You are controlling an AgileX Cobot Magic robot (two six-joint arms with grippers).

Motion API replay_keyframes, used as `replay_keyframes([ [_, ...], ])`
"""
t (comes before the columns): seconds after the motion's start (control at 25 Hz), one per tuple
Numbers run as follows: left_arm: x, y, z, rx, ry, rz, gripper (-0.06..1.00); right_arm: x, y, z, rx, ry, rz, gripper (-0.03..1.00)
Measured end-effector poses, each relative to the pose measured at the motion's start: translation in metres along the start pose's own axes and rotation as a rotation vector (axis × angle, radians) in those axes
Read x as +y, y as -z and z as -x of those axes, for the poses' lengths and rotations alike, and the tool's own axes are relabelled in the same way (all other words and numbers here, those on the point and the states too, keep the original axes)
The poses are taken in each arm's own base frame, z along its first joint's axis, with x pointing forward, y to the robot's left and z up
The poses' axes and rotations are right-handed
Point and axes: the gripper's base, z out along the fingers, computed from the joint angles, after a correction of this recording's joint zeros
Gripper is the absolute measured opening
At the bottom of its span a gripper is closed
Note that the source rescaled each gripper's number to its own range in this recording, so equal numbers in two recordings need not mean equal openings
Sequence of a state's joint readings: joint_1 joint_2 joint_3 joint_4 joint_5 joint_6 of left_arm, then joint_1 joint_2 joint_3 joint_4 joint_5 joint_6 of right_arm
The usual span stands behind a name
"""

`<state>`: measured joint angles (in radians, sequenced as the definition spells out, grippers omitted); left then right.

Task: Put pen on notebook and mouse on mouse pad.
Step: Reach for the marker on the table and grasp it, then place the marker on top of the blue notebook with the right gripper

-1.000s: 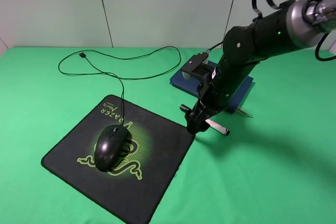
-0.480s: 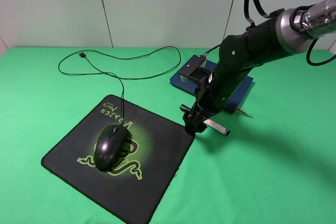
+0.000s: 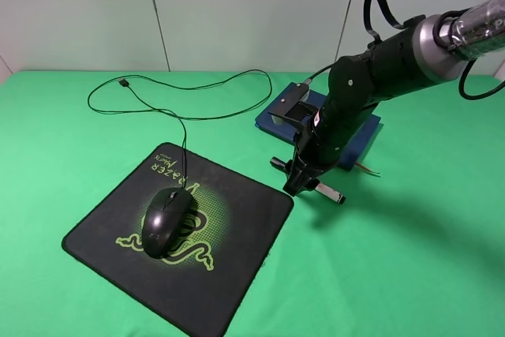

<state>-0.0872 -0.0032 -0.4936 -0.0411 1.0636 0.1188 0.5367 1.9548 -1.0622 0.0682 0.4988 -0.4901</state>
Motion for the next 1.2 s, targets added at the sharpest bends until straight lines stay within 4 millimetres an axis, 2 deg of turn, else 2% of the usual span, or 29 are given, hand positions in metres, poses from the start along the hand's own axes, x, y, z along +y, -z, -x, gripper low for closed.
replay_keyframes([
  [0.52, 0.0000, 0.0000, 0.0000, 0.000, 0.000, 0.000, 1.00, -0.0022, -0.0023, -0.0024, 0.034, -0.021, -0.021, 0.51],
  [0.6, 0.0000, 0.0000, 0.0000, 0.000, 0.000, 0.000, 1.00, -0.0020, -0.0029, -0.0029, 0.039, -0.027, -0.019, 0.42],
  [0.68, 0.0000, 0.0000, 0.0000, 0.000, 0.000, 0.000, 1.00, -0.0020, -0.0029, -0.0030, 0.039, -0.030, -0.018, 0.28],
  [0.8, 0.0000, 0.0000, 0.0000, 0.000, 0.000, 0.000, 1.00, -0.0019, -0.0033, -0.0032, 0.042, -0.030, -0.017, 0.00],
  [1.2, 0.0000, 0.0000, 0.0000, 0.000, 0.000, 0.000, 1.00, -0.0026, -0.0004, -0.0016, 0.066, -0.036, -0.007, 0.00],
])
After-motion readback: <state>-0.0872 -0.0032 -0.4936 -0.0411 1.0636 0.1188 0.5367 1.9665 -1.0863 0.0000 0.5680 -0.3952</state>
